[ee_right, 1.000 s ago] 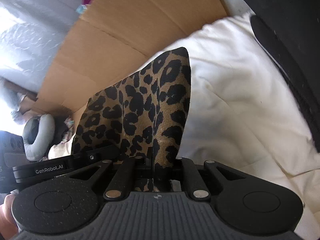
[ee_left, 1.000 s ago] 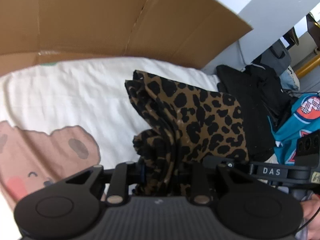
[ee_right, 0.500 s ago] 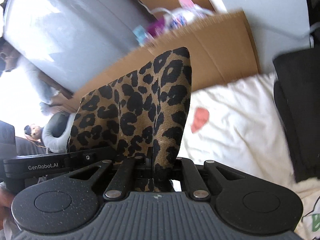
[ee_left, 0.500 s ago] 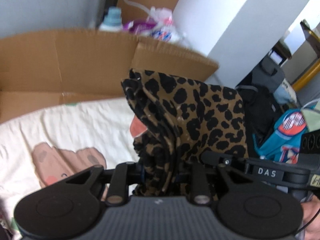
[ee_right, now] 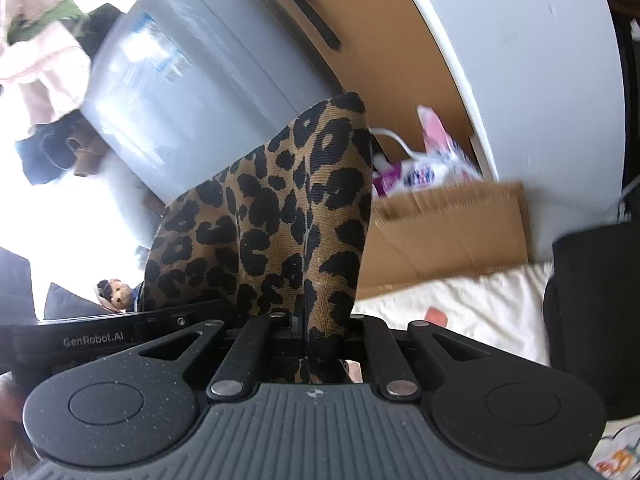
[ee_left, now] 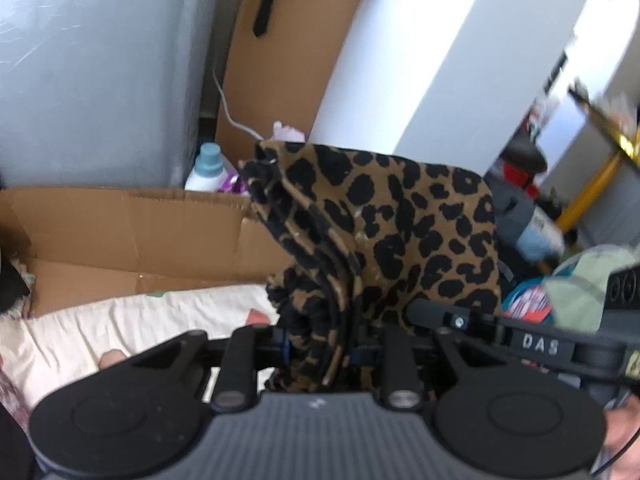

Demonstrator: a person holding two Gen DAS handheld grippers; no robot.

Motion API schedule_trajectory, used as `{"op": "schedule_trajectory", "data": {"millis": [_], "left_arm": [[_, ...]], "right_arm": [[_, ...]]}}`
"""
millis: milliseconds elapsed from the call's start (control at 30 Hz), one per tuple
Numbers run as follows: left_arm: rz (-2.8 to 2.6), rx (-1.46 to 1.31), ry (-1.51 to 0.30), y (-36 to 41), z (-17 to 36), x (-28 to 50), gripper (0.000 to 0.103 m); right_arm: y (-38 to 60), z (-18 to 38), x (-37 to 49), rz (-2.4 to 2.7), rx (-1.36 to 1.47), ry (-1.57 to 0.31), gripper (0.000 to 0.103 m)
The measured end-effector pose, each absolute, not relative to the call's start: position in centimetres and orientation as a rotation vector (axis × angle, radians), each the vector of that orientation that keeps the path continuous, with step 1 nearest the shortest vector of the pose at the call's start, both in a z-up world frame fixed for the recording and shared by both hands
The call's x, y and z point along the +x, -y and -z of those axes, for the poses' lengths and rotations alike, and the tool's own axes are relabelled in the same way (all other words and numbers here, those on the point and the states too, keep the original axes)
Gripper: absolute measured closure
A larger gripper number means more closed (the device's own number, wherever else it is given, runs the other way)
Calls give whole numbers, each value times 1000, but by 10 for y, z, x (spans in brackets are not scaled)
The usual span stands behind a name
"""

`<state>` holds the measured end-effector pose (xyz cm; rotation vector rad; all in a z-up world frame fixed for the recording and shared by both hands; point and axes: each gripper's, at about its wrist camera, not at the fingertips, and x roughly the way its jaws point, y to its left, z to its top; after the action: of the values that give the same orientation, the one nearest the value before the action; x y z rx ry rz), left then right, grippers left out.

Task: Fold clothes
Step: 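Lift the bundled skirt up off the bed with both grippers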

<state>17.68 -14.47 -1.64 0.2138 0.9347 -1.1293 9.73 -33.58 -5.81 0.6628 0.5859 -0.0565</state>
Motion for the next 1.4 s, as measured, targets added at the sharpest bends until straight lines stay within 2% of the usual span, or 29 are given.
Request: {"op": "schedule_trajectory", "data": {"millis": [700, 1133, 1400], "left_arm": [[1188, 121, -763, 154, -127, 87, 77], [1206, 43, -756, 173, -151, 43, 77], [1223, 53, -784, 207, -138, 19, 77]], "right_arm": [[368, -133, 5, 64, 504, -442, 97], [395, -195, -52, 69, 429, -454, 97], [424, -184, -84, 133, 430, -452, 97]]}}
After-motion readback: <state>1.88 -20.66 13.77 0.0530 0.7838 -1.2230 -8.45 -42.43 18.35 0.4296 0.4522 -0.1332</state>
